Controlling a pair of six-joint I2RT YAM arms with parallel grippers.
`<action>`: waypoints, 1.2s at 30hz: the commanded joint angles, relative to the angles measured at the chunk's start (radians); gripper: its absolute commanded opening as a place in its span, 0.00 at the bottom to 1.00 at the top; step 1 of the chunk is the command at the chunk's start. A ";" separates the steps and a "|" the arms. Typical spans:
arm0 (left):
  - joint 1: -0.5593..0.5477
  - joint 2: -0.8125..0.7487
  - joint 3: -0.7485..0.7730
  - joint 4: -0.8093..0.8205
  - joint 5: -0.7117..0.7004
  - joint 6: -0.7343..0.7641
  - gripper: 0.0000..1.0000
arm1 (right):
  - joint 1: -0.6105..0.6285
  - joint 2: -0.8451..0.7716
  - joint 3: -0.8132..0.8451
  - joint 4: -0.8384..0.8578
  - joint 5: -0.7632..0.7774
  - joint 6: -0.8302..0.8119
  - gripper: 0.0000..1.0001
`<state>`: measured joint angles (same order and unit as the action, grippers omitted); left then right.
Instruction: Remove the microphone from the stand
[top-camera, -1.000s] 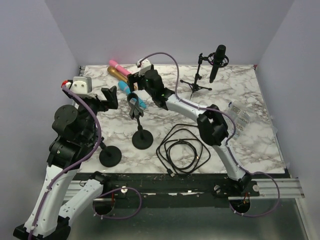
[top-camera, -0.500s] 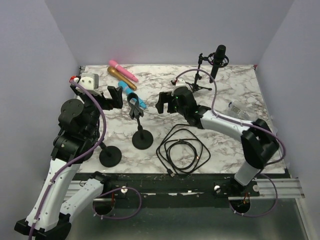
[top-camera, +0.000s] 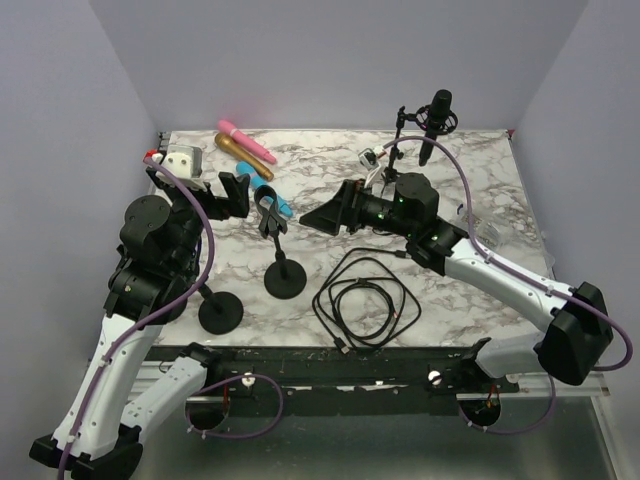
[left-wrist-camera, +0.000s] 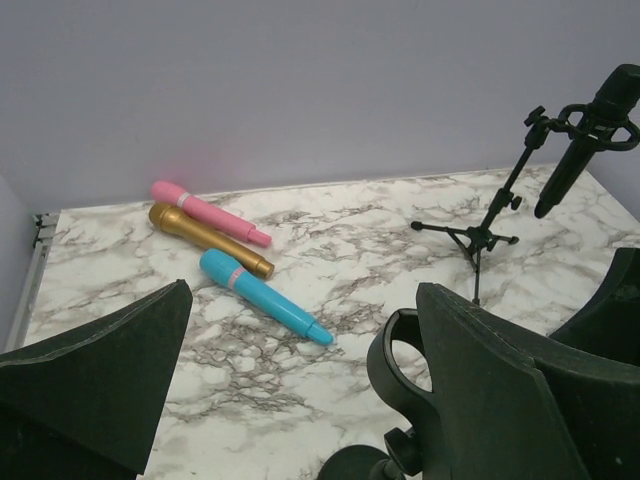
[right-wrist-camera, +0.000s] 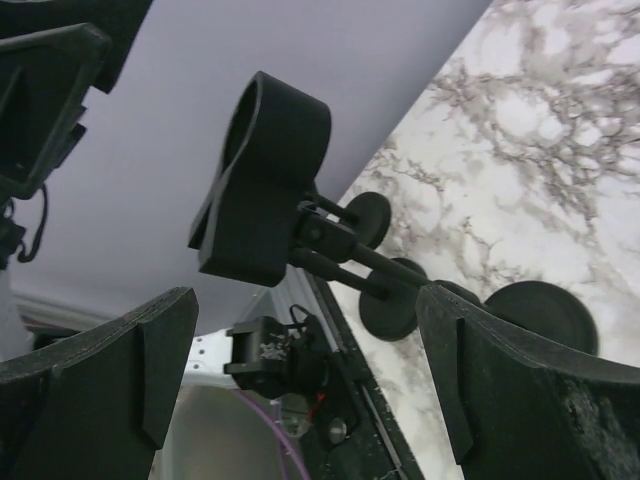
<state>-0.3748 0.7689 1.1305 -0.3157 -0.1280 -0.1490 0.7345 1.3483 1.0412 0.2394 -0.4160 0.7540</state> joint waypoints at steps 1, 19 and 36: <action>0.004 -0.002 0.005 0.006 0.031 -0.011 0.98 | 0.015 0.029 0.033 0.073 -0.114 0.113 1.00; 0.004 -0.003 0.006 0.003 0.040 -0.015 0.99 | 0.083 0.233 0.267 -0.013 0.020 0.049 0.95; 0.004 0.001 0.009 0.001 0.046 -0.019 0.99 | 0.086 0.307 0.067 0.014 0.047 0.048 0.57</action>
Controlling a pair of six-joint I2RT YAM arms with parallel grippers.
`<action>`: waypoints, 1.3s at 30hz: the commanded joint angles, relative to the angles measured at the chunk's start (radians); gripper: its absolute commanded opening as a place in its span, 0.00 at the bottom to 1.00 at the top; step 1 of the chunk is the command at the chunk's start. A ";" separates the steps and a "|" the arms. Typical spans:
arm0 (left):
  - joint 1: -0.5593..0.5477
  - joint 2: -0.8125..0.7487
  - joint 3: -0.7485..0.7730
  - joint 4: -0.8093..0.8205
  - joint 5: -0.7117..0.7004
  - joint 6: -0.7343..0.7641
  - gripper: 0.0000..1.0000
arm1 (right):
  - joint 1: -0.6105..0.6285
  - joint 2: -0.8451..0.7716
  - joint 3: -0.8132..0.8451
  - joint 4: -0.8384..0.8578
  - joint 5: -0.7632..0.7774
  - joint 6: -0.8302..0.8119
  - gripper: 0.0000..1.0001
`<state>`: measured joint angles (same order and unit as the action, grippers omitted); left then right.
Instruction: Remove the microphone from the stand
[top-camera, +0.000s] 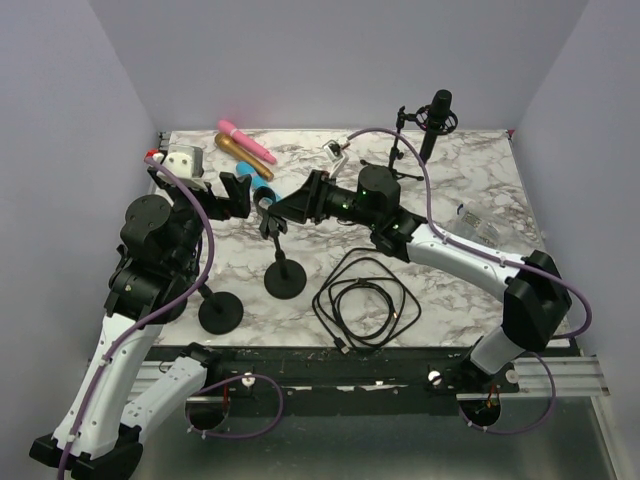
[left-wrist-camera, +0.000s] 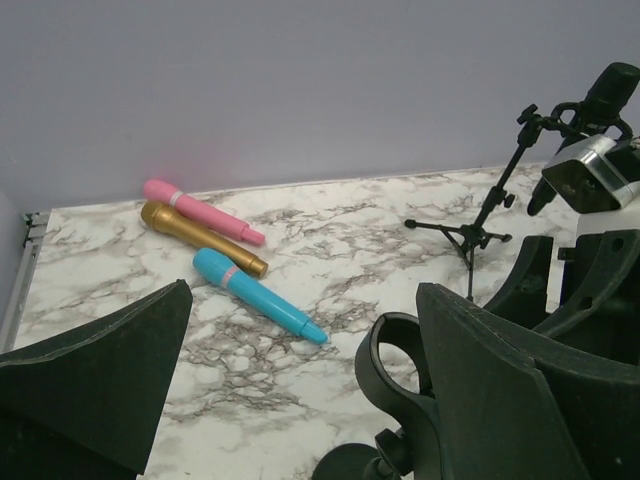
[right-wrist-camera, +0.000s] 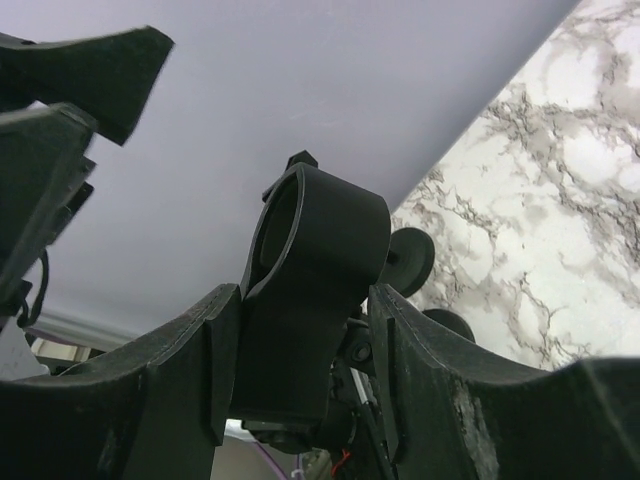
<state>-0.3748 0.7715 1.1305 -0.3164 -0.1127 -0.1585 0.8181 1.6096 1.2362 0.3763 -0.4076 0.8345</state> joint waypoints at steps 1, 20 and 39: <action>0.004 -0.001 0.009 0.002 0.032 -0.010 0.99 | 0.003 0.046 -0.152 -0.121 0.045 -0.030 0.57; 0.004 0.017 0.006 0.003 0.042 -0.018 0.99 | 0.003 0.151 -0.216 -0.135 0.107 -0.078 0.60; 0.002 0.019 0.007 0.002 0.053 -0.021 0.99 | 0.003 0.265 -0.243 -0.117 0.119 -0.090 0.64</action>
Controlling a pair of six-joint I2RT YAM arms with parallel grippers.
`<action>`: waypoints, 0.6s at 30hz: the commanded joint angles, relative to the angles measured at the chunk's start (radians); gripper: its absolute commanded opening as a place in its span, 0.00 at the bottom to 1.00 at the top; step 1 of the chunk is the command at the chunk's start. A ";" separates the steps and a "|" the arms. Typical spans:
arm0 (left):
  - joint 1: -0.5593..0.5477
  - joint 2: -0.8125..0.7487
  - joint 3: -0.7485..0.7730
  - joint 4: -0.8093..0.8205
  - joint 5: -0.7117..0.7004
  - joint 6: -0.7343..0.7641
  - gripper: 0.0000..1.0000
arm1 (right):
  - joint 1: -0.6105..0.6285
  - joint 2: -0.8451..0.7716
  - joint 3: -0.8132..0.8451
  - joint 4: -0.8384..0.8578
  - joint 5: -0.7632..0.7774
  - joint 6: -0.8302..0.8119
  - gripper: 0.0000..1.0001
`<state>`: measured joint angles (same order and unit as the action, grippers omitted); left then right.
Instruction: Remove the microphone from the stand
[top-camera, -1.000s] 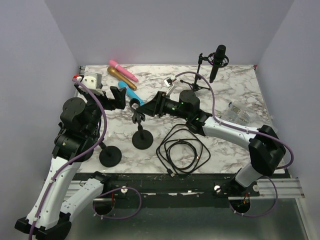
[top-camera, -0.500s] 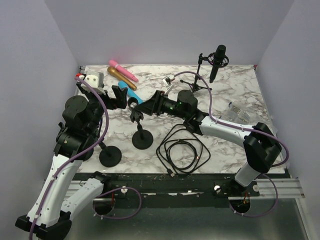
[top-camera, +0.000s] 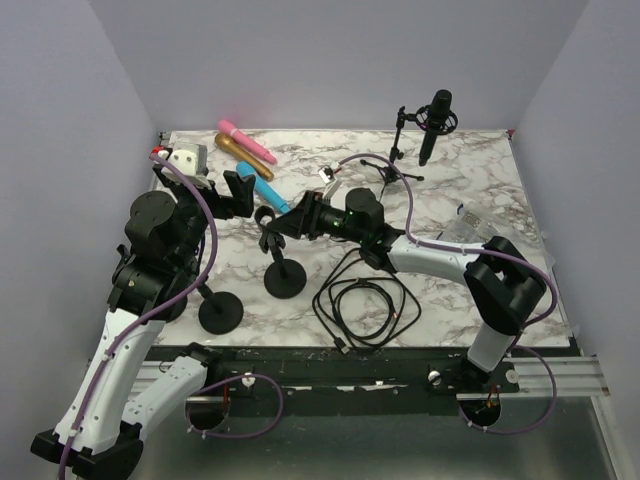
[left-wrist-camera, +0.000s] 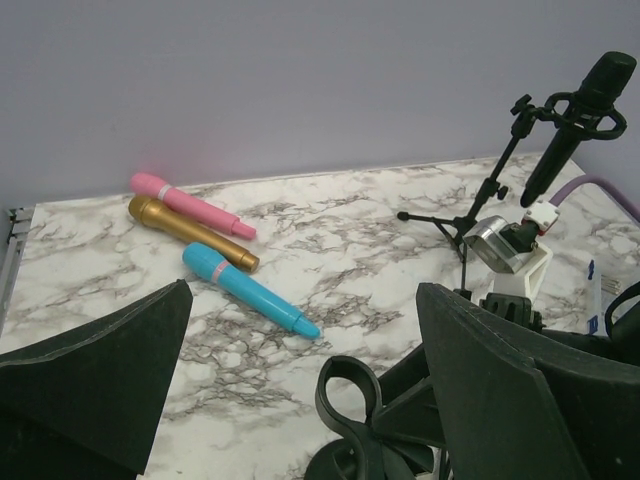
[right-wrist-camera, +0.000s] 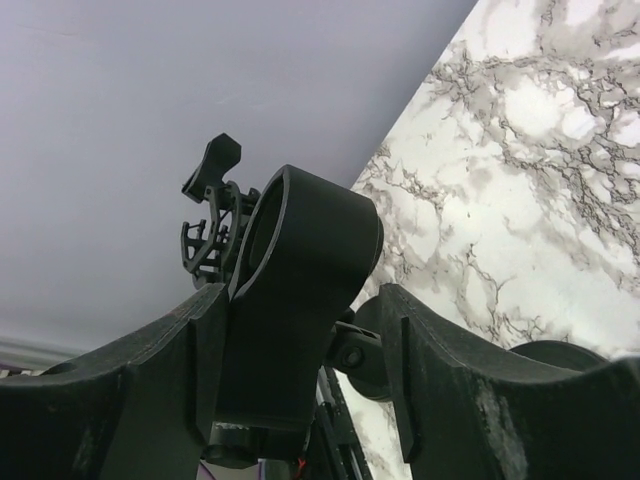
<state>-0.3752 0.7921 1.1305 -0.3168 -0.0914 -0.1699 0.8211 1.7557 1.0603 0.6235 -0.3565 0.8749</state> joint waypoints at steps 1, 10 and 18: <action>0.002 0.000 0.008 0.003 0.033 -0.010 0.98 | 0.000 0.115 -0.061 -0.369 0.063 -0.134 0.66; 0.002 0.014 0.009 0.002 0.047 -0.015 0.99 | 0.000 -0.022 0.065 -0.476 0.077 -0.209 0.90; 0.003 0.035 0.011 -0.001 0.068 -0.025 0.99 | 0.000 -0.183 0.152 -0.557 0.156 -0.260 1.00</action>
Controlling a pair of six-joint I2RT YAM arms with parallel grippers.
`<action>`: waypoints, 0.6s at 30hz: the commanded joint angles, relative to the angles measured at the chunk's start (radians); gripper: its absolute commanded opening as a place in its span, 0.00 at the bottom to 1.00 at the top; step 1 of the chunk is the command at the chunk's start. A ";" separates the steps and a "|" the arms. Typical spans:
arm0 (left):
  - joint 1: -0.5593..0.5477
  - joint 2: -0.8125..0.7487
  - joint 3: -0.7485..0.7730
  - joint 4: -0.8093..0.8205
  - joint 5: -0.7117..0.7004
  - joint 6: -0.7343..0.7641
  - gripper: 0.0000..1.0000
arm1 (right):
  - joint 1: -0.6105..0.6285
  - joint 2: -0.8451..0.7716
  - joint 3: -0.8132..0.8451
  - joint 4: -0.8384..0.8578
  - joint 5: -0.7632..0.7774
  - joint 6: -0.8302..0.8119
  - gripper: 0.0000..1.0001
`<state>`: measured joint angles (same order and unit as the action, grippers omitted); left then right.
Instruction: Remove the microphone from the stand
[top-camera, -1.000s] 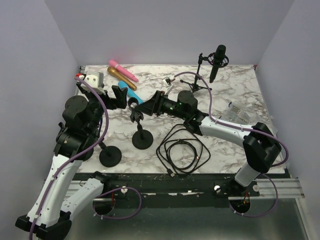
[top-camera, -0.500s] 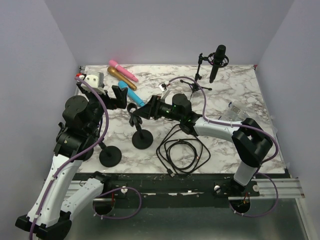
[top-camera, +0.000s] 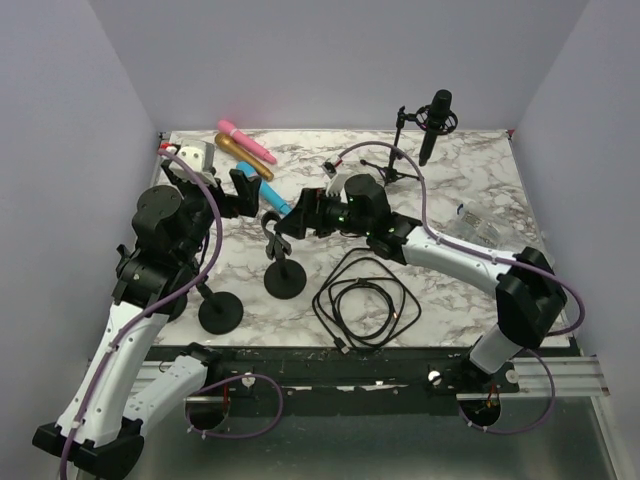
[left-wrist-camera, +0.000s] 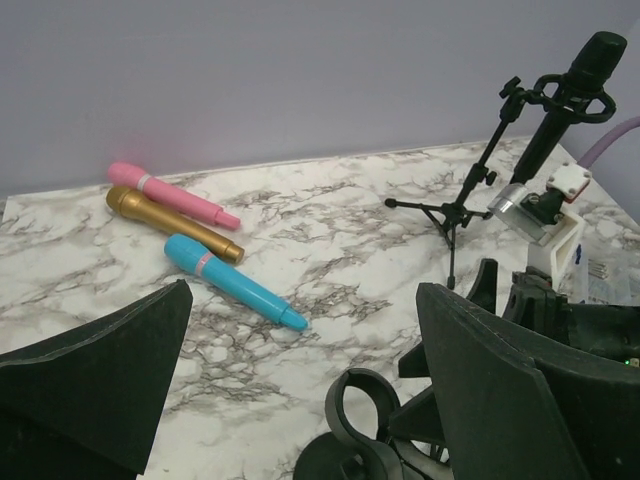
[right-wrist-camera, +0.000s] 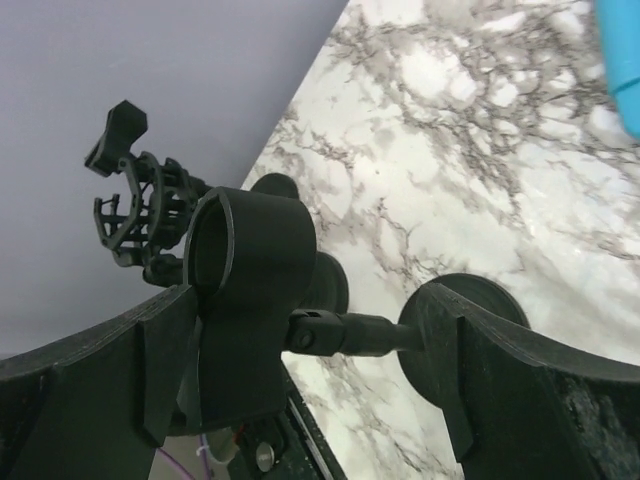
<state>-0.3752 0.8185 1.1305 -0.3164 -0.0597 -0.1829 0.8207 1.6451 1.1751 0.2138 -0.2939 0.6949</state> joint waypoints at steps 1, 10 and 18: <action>0.002 0.013 0.011 -0.003 0.038 -0.012 0.99 | 0.000 -0.092 0.035 -0.159 0.114 -0.091 1.00; -0.006 0.052 0.018 -0.011 0.059 -0.026 0.99 | 0.001 -0.316 -0.123 -0.264 0.383 -0.184 1.00; -0.053 0.112 0.035 -0.041 0.044 -0.027 0.98 | 0.000 -0.471 -0.305 -0.371 0.646 -0.238 1.00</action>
<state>-0.3973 0.9016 1.1313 -0.3305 -0.0250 -0.2035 0.8207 1.2346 0.9424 -0.0582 0.1776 0.5022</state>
